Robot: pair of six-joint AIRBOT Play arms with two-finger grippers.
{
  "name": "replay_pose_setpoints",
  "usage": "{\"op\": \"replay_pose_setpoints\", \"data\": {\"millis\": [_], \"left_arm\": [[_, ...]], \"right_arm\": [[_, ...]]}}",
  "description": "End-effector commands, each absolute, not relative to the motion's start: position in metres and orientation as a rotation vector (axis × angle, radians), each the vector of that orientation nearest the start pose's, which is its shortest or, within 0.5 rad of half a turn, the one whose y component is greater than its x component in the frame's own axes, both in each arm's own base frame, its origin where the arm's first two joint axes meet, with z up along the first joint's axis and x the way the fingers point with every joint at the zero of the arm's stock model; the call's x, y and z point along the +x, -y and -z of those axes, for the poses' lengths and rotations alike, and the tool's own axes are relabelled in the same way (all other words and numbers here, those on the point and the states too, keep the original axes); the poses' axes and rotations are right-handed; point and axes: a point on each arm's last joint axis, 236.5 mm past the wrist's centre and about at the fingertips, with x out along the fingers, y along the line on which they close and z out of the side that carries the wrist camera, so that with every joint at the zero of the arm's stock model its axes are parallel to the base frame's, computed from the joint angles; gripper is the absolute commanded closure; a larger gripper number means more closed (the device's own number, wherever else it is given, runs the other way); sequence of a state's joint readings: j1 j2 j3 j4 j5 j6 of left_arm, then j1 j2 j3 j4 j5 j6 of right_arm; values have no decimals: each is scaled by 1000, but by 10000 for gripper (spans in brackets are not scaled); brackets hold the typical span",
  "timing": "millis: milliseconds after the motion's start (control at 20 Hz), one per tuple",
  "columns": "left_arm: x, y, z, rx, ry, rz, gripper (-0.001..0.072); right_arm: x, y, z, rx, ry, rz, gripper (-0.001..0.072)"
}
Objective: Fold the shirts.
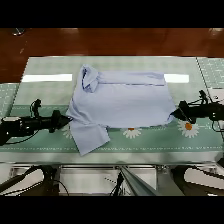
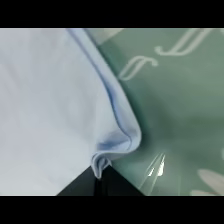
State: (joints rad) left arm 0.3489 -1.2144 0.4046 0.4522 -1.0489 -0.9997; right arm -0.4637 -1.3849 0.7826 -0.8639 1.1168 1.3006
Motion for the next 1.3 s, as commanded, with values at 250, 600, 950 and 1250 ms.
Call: {"op": "replay_pose_setpoints", "data": {"millis": [250,600,950,1250], "left_arm": [[395,84,-209,-876,-435,703,687],[300,47,-503,-107,102,331,688],[163,35,-519,198,122,26,688],[128,34,-510,156,130,49,687]], "right_arm": [[433,17,-187,571,-801,-260,690],[321,-20,-496,128,-139,-252,690],[168,-31,-511,-15,-31,-8,690],[132,-26,-494,-11,-69,80,690]]}}
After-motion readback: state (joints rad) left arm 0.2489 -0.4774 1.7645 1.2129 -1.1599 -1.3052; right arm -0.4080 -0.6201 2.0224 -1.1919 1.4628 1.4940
